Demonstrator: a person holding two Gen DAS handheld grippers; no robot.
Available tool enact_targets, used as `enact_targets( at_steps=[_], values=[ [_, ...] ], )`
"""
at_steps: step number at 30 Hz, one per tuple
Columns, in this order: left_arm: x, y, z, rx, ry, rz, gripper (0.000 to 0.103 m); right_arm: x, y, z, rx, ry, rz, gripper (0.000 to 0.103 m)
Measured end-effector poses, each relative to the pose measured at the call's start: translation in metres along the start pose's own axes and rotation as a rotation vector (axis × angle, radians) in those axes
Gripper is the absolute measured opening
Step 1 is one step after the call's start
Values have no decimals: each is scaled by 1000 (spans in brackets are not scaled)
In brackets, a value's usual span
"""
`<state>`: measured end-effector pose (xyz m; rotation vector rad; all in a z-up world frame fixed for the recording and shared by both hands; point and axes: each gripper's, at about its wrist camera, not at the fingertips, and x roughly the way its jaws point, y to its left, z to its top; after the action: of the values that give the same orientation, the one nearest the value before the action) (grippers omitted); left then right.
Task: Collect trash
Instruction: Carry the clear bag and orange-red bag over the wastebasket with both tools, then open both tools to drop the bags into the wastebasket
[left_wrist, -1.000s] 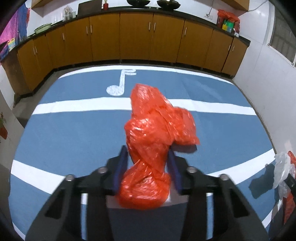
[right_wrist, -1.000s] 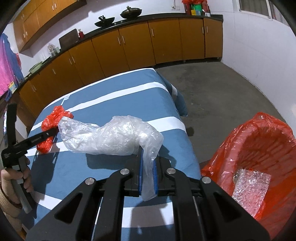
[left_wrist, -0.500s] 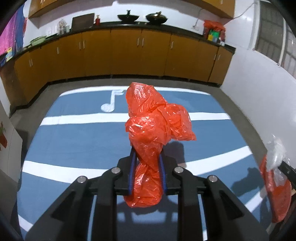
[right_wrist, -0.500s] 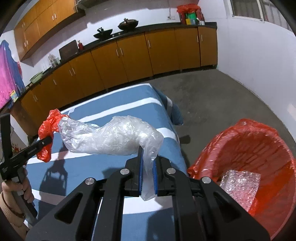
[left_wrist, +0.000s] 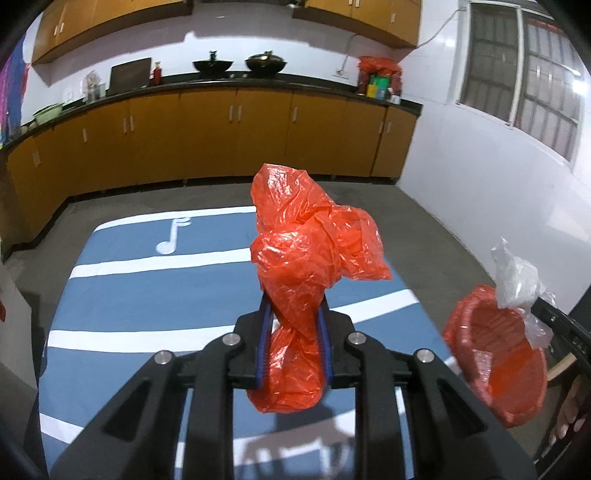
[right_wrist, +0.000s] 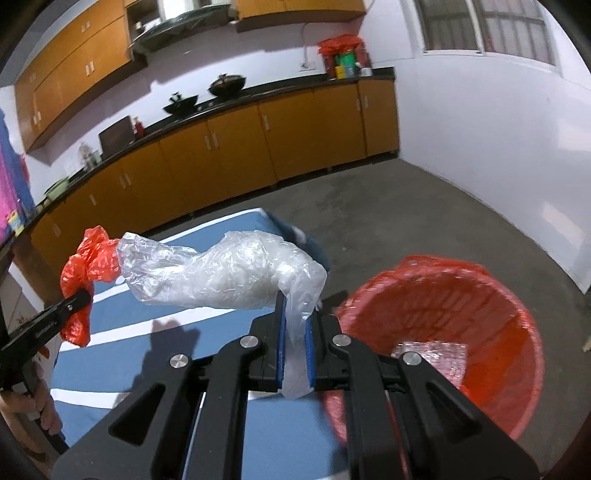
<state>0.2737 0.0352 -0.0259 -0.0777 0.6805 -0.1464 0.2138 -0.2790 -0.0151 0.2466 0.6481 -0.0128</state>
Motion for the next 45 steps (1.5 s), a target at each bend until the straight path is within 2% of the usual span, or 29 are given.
enact_targets(
  at_steps=[9, 18, 29, 37, 44, 45],
  values=[
    [-12, -58, -4, 61, -5, -96, 23, -26, -46, 1, 98, -31, -87, 9],
    [-8, -118, -12, 118, 15, -197, 23, -41, -92, -3, 187, -52, -194, 9],
    [-1, -182, -27, 188, 51, -294, 23, -49, -124, -11, 281, -66, -278, 9],
    [9, -213, -36, 220, 87, -342, 23, -51, -141, -17, 334, -63, -304, 9],
    [23, -230, -45, 244, 136, -374, 26, -46, -151, -16, 363, -52, -266, 10],
    [26, -233, -47, 243, 148, -376, 26, -45, -153, -17, 369, -48, -257, 13]
  ],
)
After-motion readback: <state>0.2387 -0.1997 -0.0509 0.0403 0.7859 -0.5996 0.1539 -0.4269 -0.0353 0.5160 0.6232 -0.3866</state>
